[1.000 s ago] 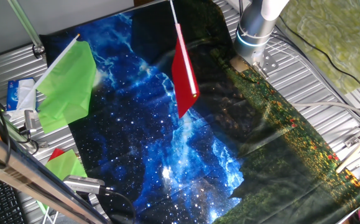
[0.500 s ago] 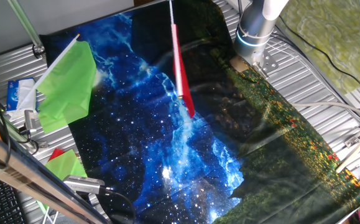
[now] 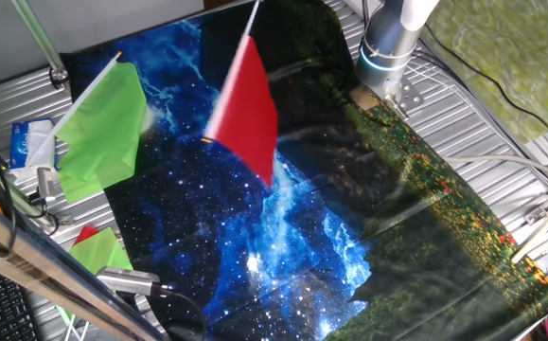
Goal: Wave the flag
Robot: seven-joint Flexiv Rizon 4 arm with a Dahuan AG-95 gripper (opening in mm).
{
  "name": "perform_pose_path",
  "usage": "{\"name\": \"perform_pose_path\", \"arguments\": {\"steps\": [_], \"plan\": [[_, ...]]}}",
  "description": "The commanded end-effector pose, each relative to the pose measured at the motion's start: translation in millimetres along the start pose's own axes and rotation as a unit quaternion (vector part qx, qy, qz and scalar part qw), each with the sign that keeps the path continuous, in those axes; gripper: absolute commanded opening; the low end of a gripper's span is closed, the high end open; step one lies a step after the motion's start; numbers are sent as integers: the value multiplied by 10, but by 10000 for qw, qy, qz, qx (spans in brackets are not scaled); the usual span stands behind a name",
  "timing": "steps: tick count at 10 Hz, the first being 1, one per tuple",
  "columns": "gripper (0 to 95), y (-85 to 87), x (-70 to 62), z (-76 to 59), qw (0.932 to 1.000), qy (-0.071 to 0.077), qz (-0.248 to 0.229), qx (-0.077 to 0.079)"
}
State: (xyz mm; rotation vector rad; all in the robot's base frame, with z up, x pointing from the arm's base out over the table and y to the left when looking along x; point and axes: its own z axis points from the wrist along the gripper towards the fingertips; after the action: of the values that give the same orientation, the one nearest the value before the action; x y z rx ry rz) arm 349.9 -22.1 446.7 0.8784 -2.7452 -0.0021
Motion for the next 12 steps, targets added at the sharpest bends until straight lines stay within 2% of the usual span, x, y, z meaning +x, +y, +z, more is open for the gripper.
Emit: {"name": "perform_pose_path", "arguments": {"steps": [1, 5, 9, 12], "plan": [[0, 13, -2, -3, 9477, -262, 2835, -1442], [0, 15, -3, -4, 9484, -268, 2808, -1447], [0, 20, -5, -10, 9556, -270, 2607, -1343], [0, 20, -4, -12, 9583, -261, 2530, -1300]]}}
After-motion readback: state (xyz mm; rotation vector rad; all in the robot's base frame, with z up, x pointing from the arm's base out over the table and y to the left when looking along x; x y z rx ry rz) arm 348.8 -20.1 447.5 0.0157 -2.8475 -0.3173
